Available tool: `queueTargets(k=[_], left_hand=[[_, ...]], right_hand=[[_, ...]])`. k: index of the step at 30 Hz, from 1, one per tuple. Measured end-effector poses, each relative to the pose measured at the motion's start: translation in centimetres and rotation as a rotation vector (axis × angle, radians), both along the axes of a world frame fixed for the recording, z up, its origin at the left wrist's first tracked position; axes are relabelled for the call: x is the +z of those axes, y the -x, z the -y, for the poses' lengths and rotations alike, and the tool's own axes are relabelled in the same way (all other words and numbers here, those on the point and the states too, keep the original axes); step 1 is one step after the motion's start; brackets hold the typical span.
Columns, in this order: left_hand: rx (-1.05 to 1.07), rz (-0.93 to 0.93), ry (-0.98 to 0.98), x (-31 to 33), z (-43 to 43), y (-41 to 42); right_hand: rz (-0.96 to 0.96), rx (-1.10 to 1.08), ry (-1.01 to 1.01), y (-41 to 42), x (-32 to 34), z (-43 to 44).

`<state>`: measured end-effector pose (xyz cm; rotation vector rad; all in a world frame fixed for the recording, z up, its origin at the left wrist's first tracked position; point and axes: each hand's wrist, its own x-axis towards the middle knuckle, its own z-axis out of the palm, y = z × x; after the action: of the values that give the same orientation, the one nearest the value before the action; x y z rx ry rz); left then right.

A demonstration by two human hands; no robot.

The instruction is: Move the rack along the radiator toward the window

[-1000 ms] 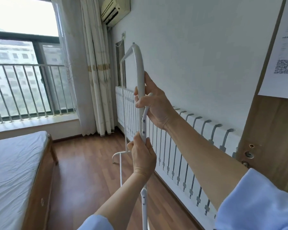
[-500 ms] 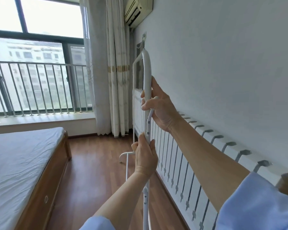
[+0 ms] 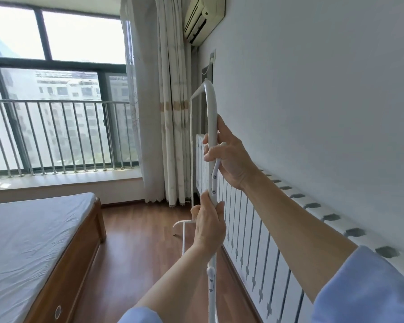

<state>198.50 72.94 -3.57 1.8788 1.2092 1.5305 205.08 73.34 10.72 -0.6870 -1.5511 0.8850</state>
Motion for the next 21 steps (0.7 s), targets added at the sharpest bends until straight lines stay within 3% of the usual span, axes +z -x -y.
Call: queueTargets(k=[21], left_hand=[[-0.003, -0.008, 0.091, 0.6, -20.3, -9.3]], right_hand=[[-0.003, 0.082, -0.006, -9.5, 0.2, -20.7]])
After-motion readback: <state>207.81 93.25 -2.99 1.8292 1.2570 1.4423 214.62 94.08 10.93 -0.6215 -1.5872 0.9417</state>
